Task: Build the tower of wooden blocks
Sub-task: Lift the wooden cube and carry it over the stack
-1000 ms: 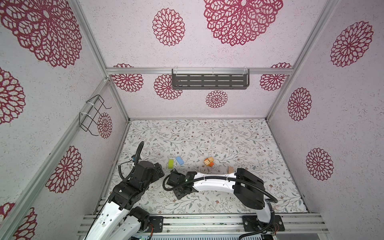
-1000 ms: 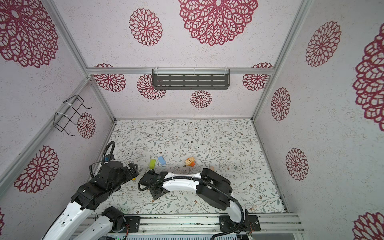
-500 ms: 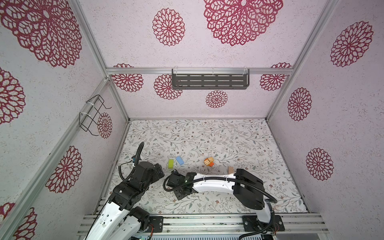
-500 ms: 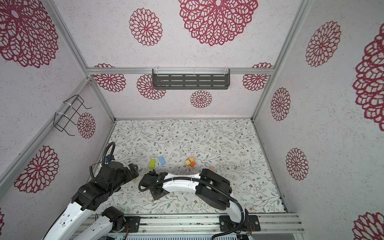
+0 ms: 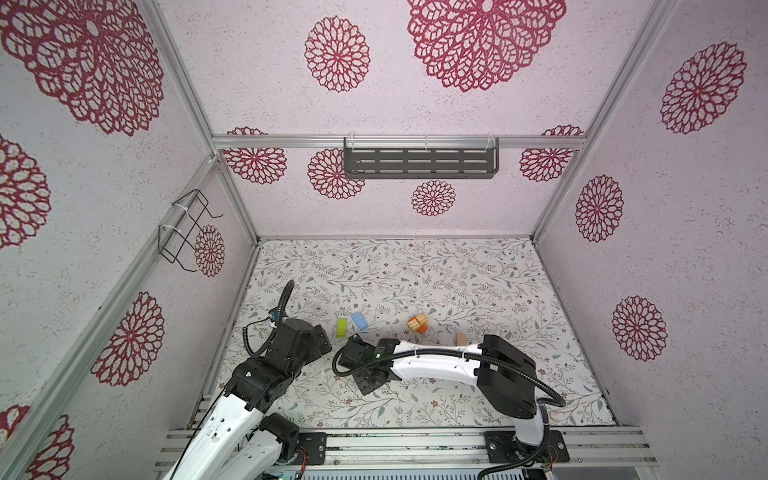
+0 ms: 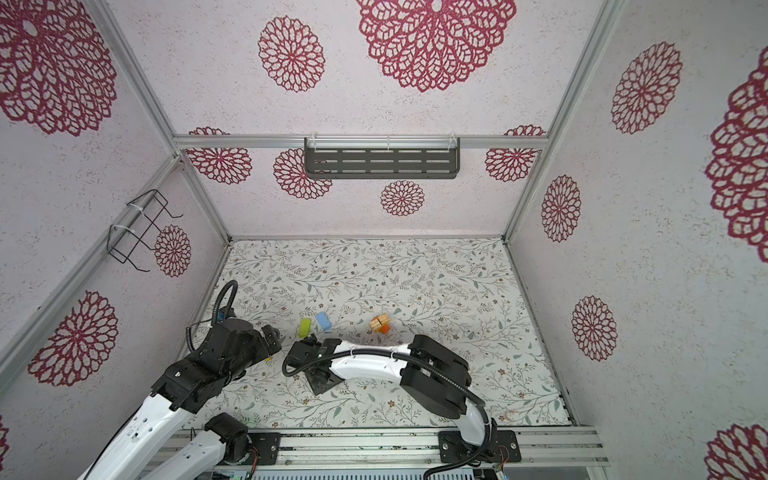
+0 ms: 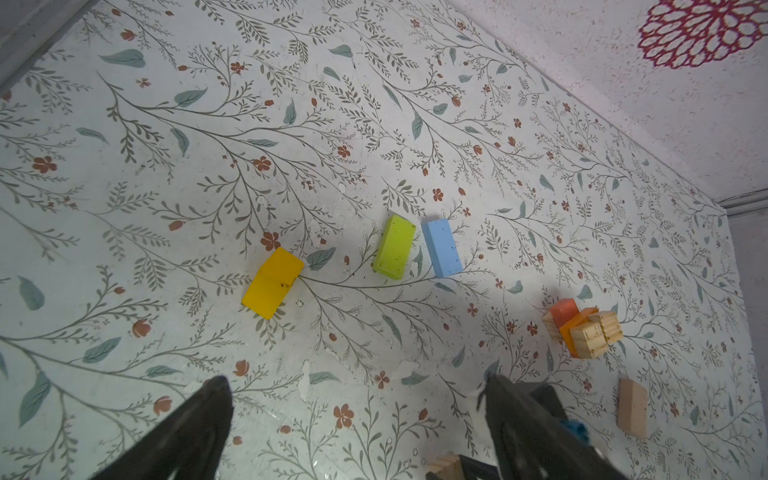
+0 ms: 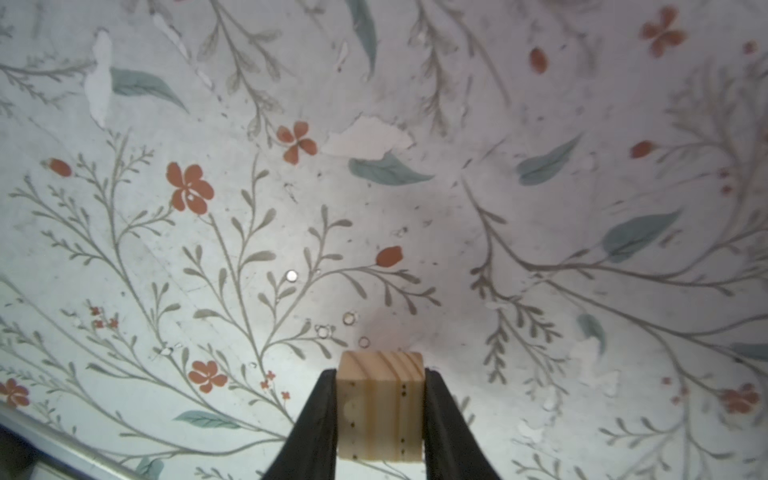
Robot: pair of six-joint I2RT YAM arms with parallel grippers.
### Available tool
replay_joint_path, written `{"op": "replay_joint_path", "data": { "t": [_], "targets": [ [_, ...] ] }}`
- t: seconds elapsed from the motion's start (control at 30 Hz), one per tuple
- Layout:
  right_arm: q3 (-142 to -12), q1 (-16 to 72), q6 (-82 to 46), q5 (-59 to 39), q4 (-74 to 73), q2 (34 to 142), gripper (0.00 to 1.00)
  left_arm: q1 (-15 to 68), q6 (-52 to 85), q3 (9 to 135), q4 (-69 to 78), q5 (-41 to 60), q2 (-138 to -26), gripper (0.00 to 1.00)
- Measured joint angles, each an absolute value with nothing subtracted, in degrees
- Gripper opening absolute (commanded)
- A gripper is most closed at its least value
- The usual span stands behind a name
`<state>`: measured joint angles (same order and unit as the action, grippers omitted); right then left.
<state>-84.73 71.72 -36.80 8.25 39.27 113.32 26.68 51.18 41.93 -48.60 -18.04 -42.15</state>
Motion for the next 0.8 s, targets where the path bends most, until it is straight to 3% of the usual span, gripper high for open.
{"op": "replay_joint_path", "data": {
  "t": [0.3, 0.8],
  "targets": [
    [-85.54, 58.7, -27.79, 7.81, 45.52, 104.22, 0.31, 26.65, 48.97, 44.27, -42.85, -16.99, -52.51, 0.97],
    [-91.18, 46.41, -9.17, 5.98, 53.21, 103.68, 0.31, 26.06, 44.77, 46.98, -30.68, -13.82, -69.41, 0.97]
  ]
}}
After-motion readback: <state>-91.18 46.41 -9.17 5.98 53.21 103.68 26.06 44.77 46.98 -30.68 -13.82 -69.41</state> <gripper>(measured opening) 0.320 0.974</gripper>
